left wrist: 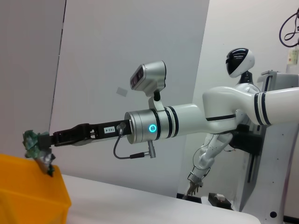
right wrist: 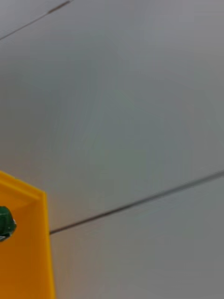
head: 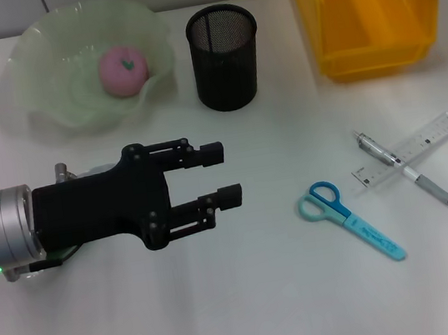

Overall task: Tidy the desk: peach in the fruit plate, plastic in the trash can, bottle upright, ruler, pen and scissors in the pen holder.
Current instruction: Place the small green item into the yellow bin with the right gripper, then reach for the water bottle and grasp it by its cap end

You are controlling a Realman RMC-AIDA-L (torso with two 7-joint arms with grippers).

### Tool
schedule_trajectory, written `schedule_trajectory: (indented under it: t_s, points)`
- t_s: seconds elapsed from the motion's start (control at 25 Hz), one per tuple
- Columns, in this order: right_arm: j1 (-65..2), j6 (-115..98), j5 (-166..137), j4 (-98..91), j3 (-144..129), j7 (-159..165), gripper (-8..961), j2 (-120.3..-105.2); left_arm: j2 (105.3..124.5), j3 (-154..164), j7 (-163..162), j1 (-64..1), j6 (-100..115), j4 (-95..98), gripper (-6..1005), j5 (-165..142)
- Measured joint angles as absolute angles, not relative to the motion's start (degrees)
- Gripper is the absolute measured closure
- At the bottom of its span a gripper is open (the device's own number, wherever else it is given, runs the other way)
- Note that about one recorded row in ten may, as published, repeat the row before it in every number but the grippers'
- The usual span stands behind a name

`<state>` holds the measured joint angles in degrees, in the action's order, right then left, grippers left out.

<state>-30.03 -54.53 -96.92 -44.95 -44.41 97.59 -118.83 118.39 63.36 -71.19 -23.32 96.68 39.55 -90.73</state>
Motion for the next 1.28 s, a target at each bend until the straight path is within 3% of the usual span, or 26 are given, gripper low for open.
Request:
schedule_trajectory:
  t_s: [0.12,0.4,0.6,0.96,1.28]
  points:
    - [-30.0,-54.6,-96.7,-45.1,-44.3,95.8,814,-119.22,118.38,63.4,-71.2,-23.4,96.7,39.6,433,-90.7]
    - [-29.6,-55.0,-95.0,-44.8,-44.1,95.6,607,-119.26,118.32,63.4,-71.2,-23.4,96.7,39.5,433,-90.5]
    - [-28.8,-57.6,-94.5,-44.9,-44.1,95.5,402,-119.26,118.3,63.4,-71.2,-23.4,96.7,39.6,432,-90.4]
    - [-22.3,-82.4,-87.9,-43.2,-43.9,84.4,402,-119.29,118.29,63.3,-71.2,-23.1,96.7,39.6,431,-90.3]
    - [-13.8,-101.9,-80.1,-29.8,-42.6,64.0,403,-119.19,118.35,62.8,-71.2,-22.9,96.7,39.6,430,-90.3]
